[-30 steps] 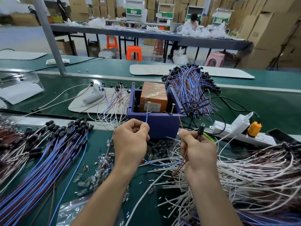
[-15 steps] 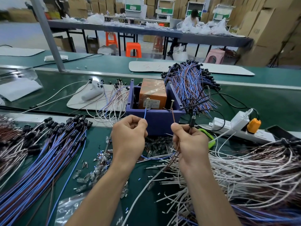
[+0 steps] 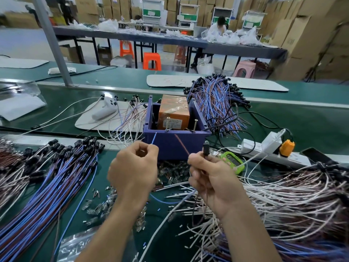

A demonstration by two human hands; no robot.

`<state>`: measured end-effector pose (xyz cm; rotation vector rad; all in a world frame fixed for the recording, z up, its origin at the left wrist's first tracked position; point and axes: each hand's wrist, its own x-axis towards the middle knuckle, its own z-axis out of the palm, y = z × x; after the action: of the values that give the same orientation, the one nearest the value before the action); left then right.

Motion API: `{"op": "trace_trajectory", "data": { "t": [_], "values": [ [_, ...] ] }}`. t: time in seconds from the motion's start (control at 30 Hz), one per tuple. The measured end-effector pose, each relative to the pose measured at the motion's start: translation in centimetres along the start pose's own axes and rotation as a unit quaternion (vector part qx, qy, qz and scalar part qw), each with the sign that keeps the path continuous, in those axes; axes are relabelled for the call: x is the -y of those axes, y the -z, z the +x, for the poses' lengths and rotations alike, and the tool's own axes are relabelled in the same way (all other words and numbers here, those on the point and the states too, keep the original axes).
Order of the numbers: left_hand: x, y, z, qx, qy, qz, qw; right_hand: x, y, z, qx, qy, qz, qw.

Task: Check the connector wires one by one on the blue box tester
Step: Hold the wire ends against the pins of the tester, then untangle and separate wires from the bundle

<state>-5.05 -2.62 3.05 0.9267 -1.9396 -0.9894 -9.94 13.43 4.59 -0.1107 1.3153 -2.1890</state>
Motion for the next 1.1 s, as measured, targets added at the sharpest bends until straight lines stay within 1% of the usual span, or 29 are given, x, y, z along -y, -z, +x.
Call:
{"op": "trace_trajectory", "data": {
  "t": [0.07, 0.1, 0.17, 0.2, 0.23, 0.27, 0.3, 0.33, 0.37, 0.43, 0.5, 0.57, 0.6, 0.63, 0.67, 0.73, 0.8, 0.87, 0.97, 1.0, 1.03, 1.07, 1.1],
  "values": [
    [0.2, 0.6, 0.7, -0.036, 0.001, 0.021, 0.999, 0.0, 0.0, -0.2, 0.036, -0.027, -0.065, 0.997],
    [0.3, 0.9, 1.1, -0.06, 0.005, 0.011, 0.998, 0.0, 0.0, -0.2, 0.061, -0.034, -0.123, 0.99],
    [0.6, 1.5, 1.9, -0.107, 0.015, -0.014, 0.994, -0.1, 0.0, -0.5, 0.117, -0.042, -0.233, 0.964],
    [0.6, 1.7, 2.3, -0.125, 0.022, -0.041, 0.991, -0.1, -0.1, -0.5, 0.136, -0.042, -0.263, 0.954],
    [0.6, 2.0, 2.7, -0.135, 0.026, -0.094, 0.986, -0.2, 0.0, -0.4, 0.144, -0.035, -0.273, 0.95],
    [0.4, 2.3, 2.9, -0.131, 0.026, -0.172, 0.976, -0.4, 0.0, -0.3, 0.136, -0.025, -0.267, 0.954],
    [0.1, 2.6, 3.0, -0.114, 0.022, -0.247, 0.962, -0.4, 0.0, -0.2, 0.124, -0.017, -0.249, 0.96],
    [-0.3, 2.9, 2.9, -0.089, 0.011, -0.297, 0.951, -0.4, 0.1, -0.1, 0.117, -0.015, -0.219, 0.968],
    [-0.5, 3.2, 2.8, -0.058, -0.013, -0.315, 0.947, -0.4, 0.2, -0.1, 0.118, -0.015, -0.191, 0.974],
    [-1.2, 3.5, 2.2, 0.025, -0.073, -0.297, 0.952, -0.3, 0.1, -0.3, 0.139, -0.021, -0.151, 0.979],
    [-1.9, 3.3, 1.1, 0.138, -0.107, -0.285, 0.942, -0.2, 0.0, -0.4, 0.166, -0.027, -0.145, 0.975],
    [-2.4, 2.8, -0.3, 0.249, -0.129, -0.262, 0.923, -0.2, -0.2, -0.7, 0.186, -0.036, -0.18, 0.965],
    [-2.4, 2.4, -0.9, 0.287, -0.145, -0.239, 0.916, -0.3, -0.3, -0.8, 0.198, -0.042, -0.207, 0.957],
    [-2.4, 2.1, -1.4, 0.304, -0.163, -0.211, 0.915, -0.3, -0.4, -0.9, 0.209, -0.048, -0.234, 0.948],
    [-2.2, 1.8, -1.7, 0.3, -0.179, -0.181, 0.919, -0.3, -0.4, -0.9, 0.211, -0.054, -0.256, 0.942],
    [-1.9, 1.5, -1.7, 0.255, -0.204, -0.116, 0.938, -0.4, -0.2, -0.9, 0.187, -0.051, -0.278, 0.941],
    [-1.4, 1.3, -1.2, 0.208, -0.207, -0.075, 0.953, -0.7, -0.2, -0.5, 0.157, -0.015, -0.288, 0.945],
    [-0.9, 1.0, -0.8, 0.177, -0.208, -0.045, 0.961, -1.1, -0.5, -0.2, 0.137, 0.017, -0.287, 0.948],
    [-0.3, 0.7, -1.3, 0.13, -0.236, 0.012, 0.963, -1.5, -0.7, 0.0, 0.125, 0.023, -0.263, 0.956],
    [-0.3, 0.6, -1.5, 0.125, -0.234, 0.021, 0.964, -1.7, -0.7, 0.0, 0.127, 0.016, -0.252, 0.959],
    [-0.2, 0.3, -1.5, 0.139, -0.211, 0.007, 0.968, -1.7, -0.6, 0.0, 0.136, 0.005, -0.236, 0.962],
    [-0.2, -0.1, -1.5, 0.176, -0.165, -0.035, 0.97, -1.8, -0.5, -0.1, 0.148, -0.009, -0.215, 0.965],
    [-0.3, -0.4, -1.4, 0.23, -0.105, -0.097, 0.963, -1.8, -0.3, -0.1, 0.161, -0.022, -0.192, 0.968]
  ]
}}
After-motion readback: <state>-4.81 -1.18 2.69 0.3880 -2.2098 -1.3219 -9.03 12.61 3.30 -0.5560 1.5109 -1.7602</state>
